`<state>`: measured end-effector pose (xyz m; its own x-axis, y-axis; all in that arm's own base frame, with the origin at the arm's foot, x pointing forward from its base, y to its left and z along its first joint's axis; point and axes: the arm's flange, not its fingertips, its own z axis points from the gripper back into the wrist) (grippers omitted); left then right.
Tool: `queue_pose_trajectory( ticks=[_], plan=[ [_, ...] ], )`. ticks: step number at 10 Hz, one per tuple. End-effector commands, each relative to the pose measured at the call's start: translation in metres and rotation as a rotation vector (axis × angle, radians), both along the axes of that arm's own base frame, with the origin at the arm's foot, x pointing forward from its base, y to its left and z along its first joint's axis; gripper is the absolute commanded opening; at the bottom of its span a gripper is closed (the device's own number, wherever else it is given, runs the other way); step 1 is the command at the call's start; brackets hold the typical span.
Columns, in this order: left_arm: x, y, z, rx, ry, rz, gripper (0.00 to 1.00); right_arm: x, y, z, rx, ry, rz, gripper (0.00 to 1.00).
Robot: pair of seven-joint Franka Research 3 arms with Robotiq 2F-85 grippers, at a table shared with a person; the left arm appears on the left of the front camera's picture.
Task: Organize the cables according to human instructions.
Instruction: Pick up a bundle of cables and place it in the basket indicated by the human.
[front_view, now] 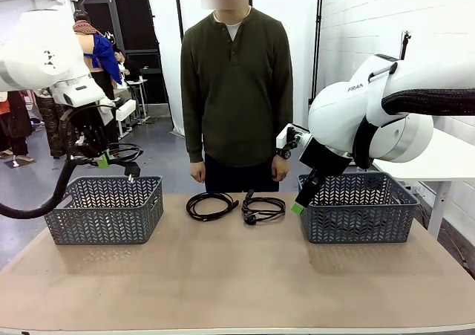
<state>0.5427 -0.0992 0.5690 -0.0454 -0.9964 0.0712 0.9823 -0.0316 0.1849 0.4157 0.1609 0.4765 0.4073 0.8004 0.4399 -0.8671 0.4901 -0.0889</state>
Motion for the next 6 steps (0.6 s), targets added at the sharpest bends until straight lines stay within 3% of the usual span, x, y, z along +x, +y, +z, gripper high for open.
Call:
queue_pose_trajectory(
  ticks=[1, 6],
  plan=[
    [0.000, 0.021, -0.014, -0.043, -0.033, 0.011, 0.00, 0.001, 0.000, 0.000, -0.001, -0.004, -0.005, 1.00],
    [0.022, 0.043, -0.055, -0.080, -0.046, 0.040, 0.00, 0.001, 0.000, 0.000, -0.001, -0.004, -0.005, 1.00]
  ],
)
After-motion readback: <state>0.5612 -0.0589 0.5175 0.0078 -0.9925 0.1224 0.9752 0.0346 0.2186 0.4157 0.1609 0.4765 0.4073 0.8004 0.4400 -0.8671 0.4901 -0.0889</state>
